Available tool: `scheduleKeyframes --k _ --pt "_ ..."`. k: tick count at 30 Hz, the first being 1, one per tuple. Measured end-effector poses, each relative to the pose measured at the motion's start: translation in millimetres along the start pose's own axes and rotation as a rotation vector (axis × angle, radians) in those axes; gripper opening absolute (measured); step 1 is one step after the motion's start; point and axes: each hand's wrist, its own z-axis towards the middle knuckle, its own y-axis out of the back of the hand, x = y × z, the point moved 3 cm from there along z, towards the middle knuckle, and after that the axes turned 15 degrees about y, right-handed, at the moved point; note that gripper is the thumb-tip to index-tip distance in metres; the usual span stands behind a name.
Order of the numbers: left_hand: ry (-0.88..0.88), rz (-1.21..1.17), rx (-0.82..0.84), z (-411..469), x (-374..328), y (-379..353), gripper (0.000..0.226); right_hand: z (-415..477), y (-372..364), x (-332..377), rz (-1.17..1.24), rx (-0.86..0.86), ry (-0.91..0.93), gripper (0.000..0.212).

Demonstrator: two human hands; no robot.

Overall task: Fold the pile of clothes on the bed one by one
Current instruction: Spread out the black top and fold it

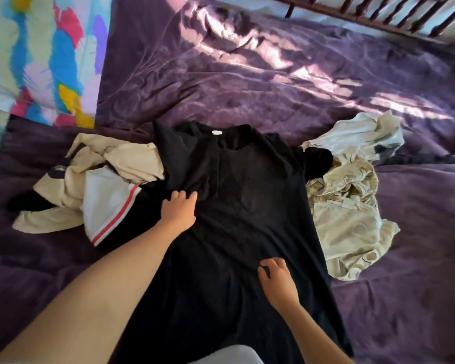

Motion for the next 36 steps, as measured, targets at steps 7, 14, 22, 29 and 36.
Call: scheduleKeyframes --k 7,14,22,29,36 --pt "-0.044 -0.001 -0.152 -7 30 -10 0.054 3 2 -28 -0.032 0.076 0.006 0.034" --pt "-0.147 0.219 -0.114 -20 36 -12 0.026 70 43 -35 -0.048 0.022 0.063 0.031" --pt "-0.272 0.015 -0.415 4 -15 6 0.031 193 167 -77 0.287 -0.481 -0.176 0.044" --pt "-0.109 -0.031 -0.197 43 -55 1 0.069 248 196 -103 0.134 -0.387 -0.363 0.051" --pt "-0.018 -0.136 0.042 61 -60 -3 0.060 239 269 -111 0.172 -0.742 -0.292 0.030"
